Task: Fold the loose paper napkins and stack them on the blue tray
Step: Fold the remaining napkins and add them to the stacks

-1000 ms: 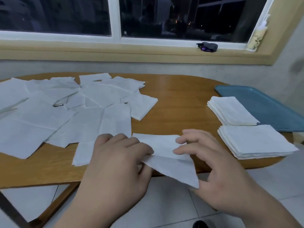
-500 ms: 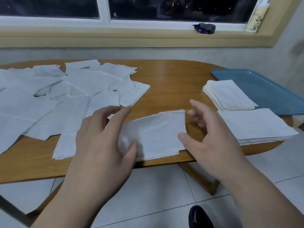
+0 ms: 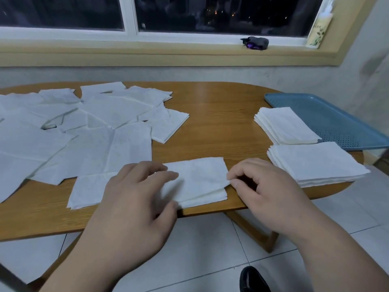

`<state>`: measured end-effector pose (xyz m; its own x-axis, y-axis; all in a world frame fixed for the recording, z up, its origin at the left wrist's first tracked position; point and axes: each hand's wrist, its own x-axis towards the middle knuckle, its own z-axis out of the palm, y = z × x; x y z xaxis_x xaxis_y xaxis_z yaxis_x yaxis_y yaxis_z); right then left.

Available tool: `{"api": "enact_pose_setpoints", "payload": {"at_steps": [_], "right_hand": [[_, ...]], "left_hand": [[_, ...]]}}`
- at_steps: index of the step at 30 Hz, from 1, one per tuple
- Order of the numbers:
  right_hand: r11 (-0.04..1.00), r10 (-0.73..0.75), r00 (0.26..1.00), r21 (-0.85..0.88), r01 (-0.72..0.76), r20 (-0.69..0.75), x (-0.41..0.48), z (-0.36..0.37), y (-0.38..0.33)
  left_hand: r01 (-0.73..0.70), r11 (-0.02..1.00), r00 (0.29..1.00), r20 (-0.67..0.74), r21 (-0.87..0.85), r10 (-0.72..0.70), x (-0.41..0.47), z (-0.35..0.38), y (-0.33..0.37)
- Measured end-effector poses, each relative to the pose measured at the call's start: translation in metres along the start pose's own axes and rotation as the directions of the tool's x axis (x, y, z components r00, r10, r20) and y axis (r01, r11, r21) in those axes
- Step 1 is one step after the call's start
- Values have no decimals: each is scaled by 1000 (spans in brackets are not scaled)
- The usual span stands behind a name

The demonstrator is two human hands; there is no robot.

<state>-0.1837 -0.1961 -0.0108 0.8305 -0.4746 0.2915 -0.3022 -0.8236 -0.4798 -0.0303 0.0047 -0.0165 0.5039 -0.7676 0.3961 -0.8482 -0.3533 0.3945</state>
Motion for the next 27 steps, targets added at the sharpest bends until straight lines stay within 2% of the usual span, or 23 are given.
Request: {"api": "enact_pose_setpoints", "payload": {"at_steps": [4, 10, 13, 15, 17, 19, 22, 27], "right_hand": [[992, 78, 994, 101, -71, -71, -2, -4, -11], [955, 78, 989, 295, -39, -123, 3, -12, -36], [903, 62, 976, 429, 34, -208, 8, -15, -43], [847, 33, 969, 521, 102, -243, 9, -15, -46], [782, -17, 983, 610, 126, -182, 9, -11, -49], [798, -57, 990, 591, 123, -130, 8, -4, -49], [828, -43, 985, 546, 128, -166, 10, 4, -51], [708, 35, 954, 681, 186, -297, 15, 6, -55]], "left_hand": [[-12, 1000, 1000, -21, -28, 12, 1, -2, 1], [-27, 998, 984, -177, -56, 17, 7, -7, 5], [70, 975, 963, -242, -209, -121, 7, -18, 14], [169, 903, 941, -206, -395, -267, 4, -24, 20], [223, 818, 925, -150, -530, -349, 2, -29, 23], [199, 783, 922, -158, -589, -353, 2, -35, 23], [230, 695, 913, -96, -681, -396, 3, -37, 18], [293, 551, 894, 19, -781, -448, 6, -35, 5]]}}
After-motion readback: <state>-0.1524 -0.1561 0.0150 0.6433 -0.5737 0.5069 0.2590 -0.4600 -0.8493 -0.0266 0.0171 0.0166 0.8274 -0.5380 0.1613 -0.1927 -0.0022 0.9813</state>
